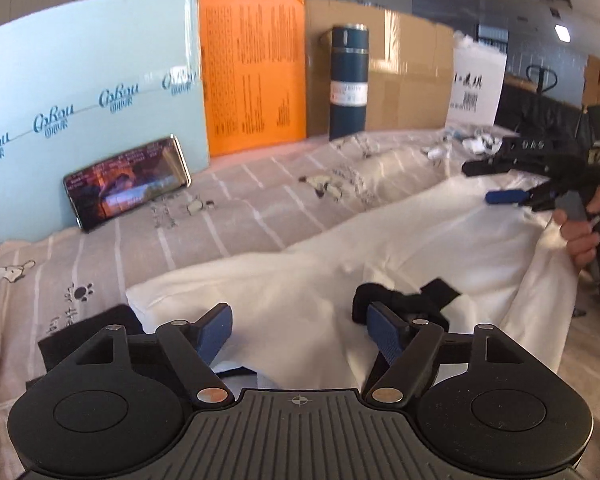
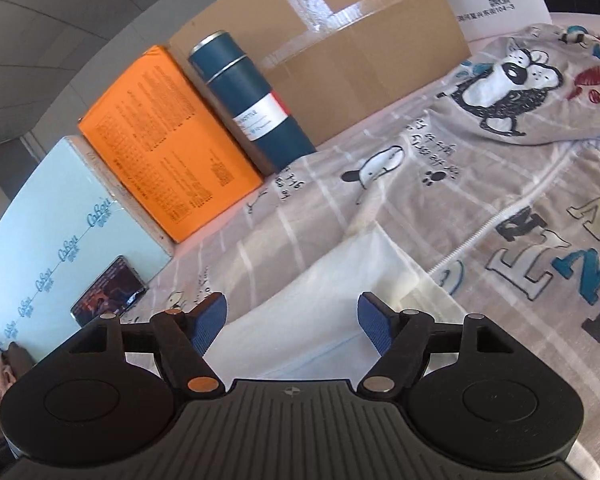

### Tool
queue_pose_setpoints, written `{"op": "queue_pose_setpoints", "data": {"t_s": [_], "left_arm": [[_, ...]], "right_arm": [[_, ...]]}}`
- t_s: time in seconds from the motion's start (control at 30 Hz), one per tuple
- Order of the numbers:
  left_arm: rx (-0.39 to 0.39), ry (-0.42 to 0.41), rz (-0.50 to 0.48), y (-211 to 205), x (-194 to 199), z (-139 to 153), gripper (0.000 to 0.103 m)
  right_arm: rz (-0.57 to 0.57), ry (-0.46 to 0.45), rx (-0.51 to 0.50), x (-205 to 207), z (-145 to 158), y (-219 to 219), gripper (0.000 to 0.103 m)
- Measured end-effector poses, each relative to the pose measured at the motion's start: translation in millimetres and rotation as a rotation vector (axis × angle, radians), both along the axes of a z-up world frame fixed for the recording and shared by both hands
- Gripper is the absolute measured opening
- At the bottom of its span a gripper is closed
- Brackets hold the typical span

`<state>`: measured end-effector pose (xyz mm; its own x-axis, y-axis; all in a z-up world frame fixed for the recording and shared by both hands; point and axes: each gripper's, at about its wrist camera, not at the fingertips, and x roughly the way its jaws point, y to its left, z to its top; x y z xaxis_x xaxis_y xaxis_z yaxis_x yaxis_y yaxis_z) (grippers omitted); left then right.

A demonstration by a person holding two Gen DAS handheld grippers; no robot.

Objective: Fold clothes

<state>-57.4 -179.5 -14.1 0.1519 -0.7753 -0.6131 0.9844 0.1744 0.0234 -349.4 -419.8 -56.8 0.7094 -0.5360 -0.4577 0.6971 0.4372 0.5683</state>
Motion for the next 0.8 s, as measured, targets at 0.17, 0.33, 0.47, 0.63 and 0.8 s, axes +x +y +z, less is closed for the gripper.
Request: {"op": "queue_pose_setpoints", "data": {"t_s": [0.17, 0.33, 0.47, 0.63, 0.8], "left_arm": [[0.021, -0.023, 0.025, -0.3, -1.5, -6.7, 0.093], [-0.055, -0.135, 0.046, 10.8, -14.1, 13.3, 0.093], [-0.171, -0.166, 0.030, 20.6, -34.7, 31.2, 0.096], [-0.225, -0.175, -0.083, 7.8, -82.5, 29.9, 0.097], [-0.182, -0.214, -0.247, -20.2, -134.9, 15.1, 0.097]], "right_arm": [[-0.002, -0.020, 0.010, -6.8, -6.5, -4.0, 0.074], [0.048, -0.048, -0.013, -12.8, 3.6, -0.8, 0.077], [0.181, -0.080, -0.111, -32.4, 25.4, -6.1, 0.091], [0.252, -0.136, 0.015, -54.7, 22.1, -54.2, 0.093], [0.328, -0.101, 0.092, -45.3, 2.3, -93.4, 0.093]]}}
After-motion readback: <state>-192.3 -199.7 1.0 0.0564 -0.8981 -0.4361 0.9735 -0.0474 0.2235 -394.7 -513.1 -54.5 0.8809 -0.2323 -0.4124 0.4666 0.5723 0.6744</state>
